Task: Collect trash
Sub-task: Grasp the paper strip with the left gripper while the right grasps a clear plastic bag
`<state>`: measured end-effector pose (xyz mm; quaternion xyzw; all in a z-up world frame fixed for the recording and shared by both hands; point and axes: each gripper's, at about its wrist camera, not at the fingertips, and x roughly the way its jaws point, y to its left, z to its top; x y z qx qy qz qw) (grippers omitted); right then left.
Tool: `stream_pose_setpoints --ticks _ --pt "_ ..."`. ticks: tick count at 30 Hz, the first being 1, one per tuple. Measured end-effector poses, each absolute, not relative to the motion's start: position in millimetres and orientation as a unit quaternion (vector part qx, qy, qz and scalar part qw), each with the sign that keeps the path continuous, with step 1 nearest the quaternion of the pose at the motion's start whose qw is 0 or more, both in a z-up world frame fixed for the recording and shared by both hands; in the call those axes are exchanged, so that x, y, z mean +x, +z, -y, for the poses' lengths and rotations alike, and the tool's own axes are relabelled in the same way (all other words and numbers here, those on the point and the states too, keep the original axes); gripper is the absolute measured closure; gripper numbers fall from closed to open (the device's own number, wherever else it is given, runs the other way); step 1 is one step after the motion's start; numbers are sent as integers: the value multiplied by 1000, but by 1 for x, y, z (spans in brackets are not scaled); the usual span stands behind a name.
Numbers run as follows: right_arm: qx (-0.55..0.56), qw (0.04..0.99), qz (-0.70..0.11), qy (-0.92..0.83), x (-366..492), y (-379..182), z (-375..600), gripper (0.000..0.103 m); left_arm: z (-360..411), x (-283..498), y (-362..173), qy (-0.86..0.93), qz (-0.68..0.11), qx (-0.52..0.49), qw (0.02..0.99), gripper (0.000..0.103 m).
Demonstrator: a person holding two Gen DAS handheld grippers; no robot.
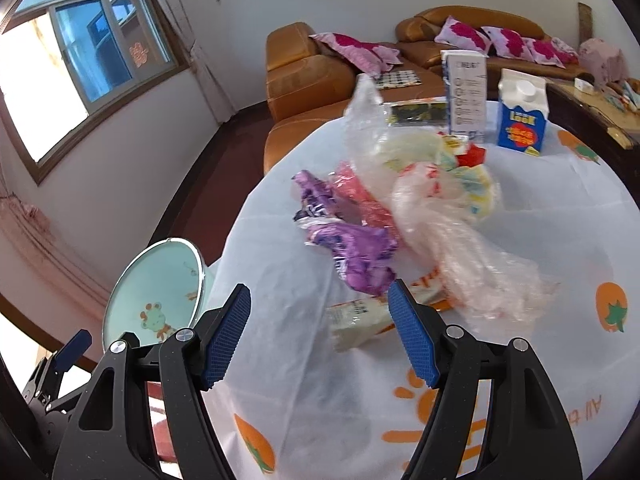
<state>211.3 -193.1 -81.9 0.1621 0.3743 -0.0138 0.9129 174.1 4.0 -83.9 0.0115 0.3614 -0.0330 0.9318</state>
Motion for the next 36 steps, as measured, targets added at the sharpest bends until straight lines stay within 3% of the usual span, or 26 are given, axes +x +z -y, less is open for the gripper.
stream_pose_setpoints --ticks 26,36 --pt "192 906 -361 -106 159 -96 315 33 62 172 -91 -98 -375 33 921 15" --pt "143 921 -358 -56 190 -86 314 32 92 170 -92 -152 -361 53 918 16"
